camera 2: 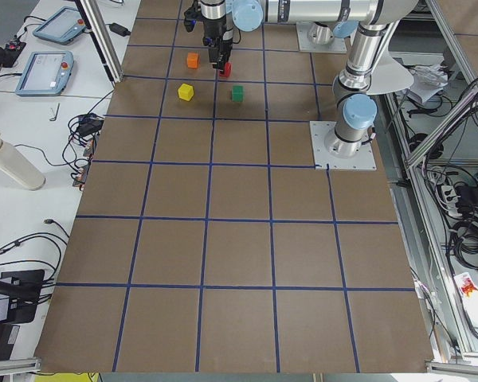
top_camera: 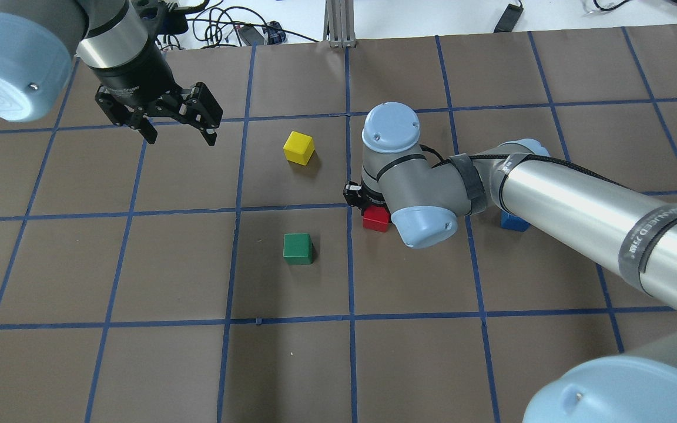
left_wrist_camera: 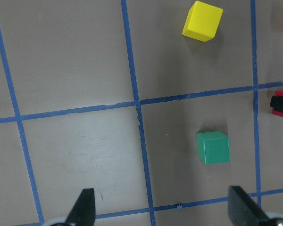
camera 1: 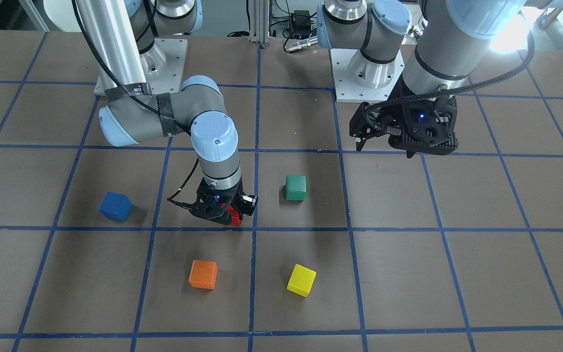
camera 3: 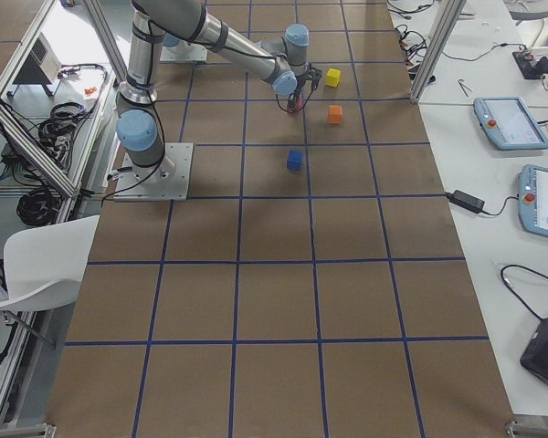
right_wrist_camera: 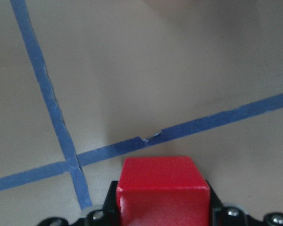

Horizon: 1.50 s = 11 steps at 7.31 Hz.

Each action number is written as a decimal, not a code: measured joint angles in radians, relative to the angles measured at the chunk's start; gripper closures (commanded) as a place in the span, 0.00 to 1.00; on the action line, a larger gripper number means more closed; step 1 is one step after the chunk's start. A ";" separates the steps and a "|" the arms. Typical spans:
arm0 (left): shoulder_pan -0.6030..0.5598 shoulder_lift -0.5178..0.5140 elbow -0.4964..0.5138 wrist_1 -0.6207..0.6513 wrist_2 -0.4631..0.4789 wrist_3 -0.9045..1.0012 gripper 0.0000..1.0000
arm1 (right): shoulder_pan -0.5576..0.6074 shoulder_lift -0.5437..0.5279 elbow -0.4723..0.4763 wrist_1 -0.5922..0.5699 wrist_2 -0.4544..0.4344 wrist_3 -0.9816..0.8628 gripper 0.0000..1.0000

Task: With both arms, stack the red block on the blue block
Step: 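Lift the red cube and carry it over the blue cube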

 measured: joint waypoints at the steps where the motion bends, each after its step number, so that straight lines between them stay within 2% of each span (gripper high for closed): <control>1: 0.000 0.000 0.000 0.001 0.000 0.003 0.00 | -0.003 -0.004 -0.017 0.026 -0.007 -0.005 0.88; 4: 0.000 -0.001 0.000 0.002 0.002 0.004 0.00 | -0.041 -0.081 -0.052 0.155 -0.029 -0.142 0.88; 7: -0.001 -0.007 -0.001 0.003 0.003 -0.001 0.00 | -0.227 -0.219 -0.050 0.346 -0.049 -0.399 0.88; 9: -0.003 -0.016 0.000 0.005 0.003 -0.010 0.00 | -0.350 -0.249 -0.032 0.373 -0.051 -0.525 0.89; 11: -0.003 -0.019 0.000 0.005 0.002 -0.007 0.00 | -0.418 -0.252 -0.021 0.369 -0.051 -0.521 0.89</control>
